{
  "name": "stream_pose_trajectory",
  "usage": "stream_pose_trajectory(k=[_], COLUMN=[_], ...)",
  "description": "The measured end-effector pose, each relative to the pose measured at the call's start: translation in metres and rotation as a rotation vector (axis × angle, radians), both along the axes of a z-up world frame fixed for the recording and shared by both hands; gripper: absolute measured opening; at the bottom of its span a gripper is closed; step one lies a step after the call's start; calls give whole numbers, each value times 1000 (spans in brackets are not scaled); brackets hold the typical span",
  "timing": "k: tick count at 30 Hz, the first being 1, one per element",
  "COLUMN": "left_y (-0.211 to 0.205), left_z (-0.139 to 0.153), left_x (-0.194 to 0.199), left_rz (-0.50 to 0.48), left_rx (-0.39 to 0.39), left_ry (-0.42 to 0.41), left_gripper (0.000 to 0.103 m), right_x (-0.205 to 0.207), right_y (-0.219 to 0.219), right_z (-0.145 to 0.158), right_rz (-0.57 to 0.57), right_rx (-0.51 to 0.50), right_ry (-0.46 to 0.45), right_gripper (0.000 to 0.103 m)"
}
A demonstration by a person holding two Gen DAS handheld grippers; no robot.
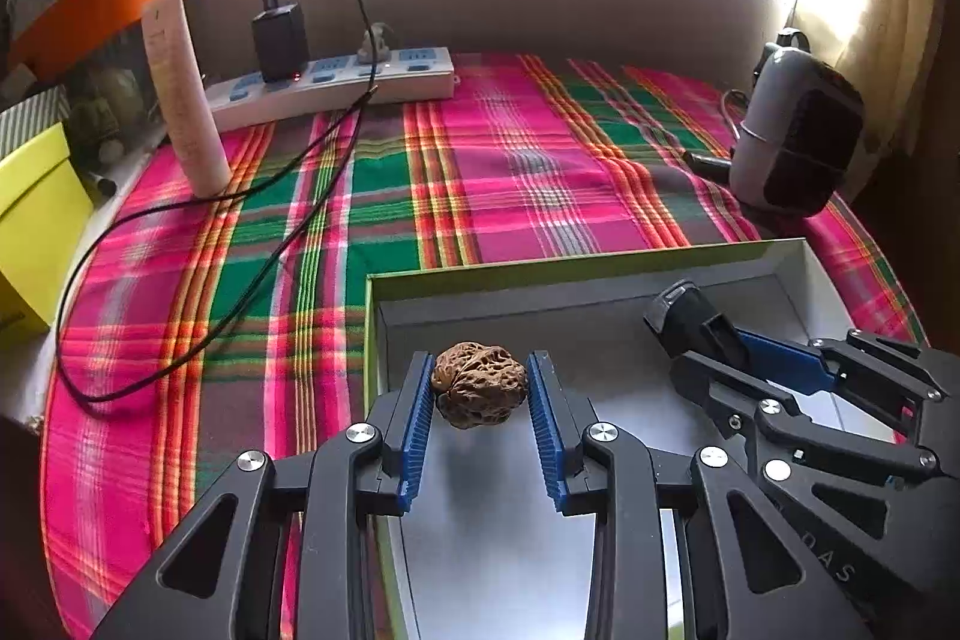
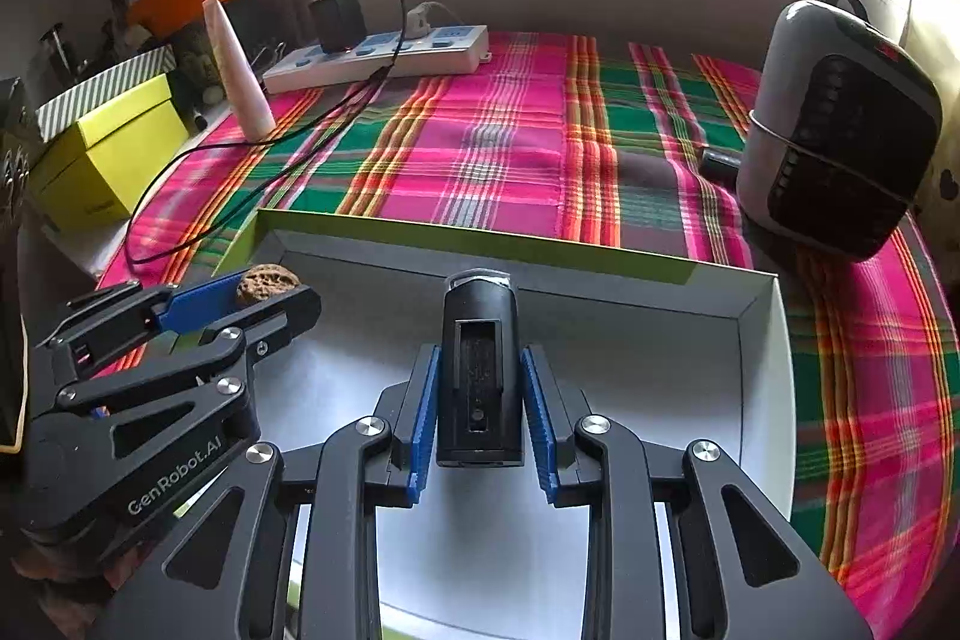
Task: Organize objects
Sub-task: 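Carry walnut and black device over the white box tray with both grippers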
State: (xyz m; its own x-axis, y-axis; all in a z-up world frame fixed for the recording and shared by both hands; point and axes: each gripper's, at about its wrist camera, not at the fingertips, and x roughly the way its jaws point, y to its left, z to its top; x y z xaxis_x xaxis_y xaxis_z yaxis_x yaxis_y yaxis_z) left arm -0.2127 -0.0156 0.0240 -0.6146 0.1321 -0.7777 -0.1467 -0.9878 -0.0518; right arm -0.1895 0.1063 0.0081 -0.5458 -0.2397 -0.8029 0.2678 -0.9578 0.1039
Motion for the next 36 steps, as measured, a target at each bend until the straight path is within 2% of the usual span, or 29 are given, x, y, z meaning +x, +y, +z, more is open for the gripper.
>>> stream_pose_trajectory(k=[14,36], left_y=[8,10], left_z=[-3,-6], left_x=[-8,-11], left_rz=[-26,-33], left_rx=[-35,-33], left_ry=[2,-10], left_gripper=[30,30], right_x=[-5,-4], right_y=[-2,-3], right_z=[-5,-6], right_rz=[-8,-14], right_rx=[18,32], right_ry=[-9,-5], right_gripper=[29,29])
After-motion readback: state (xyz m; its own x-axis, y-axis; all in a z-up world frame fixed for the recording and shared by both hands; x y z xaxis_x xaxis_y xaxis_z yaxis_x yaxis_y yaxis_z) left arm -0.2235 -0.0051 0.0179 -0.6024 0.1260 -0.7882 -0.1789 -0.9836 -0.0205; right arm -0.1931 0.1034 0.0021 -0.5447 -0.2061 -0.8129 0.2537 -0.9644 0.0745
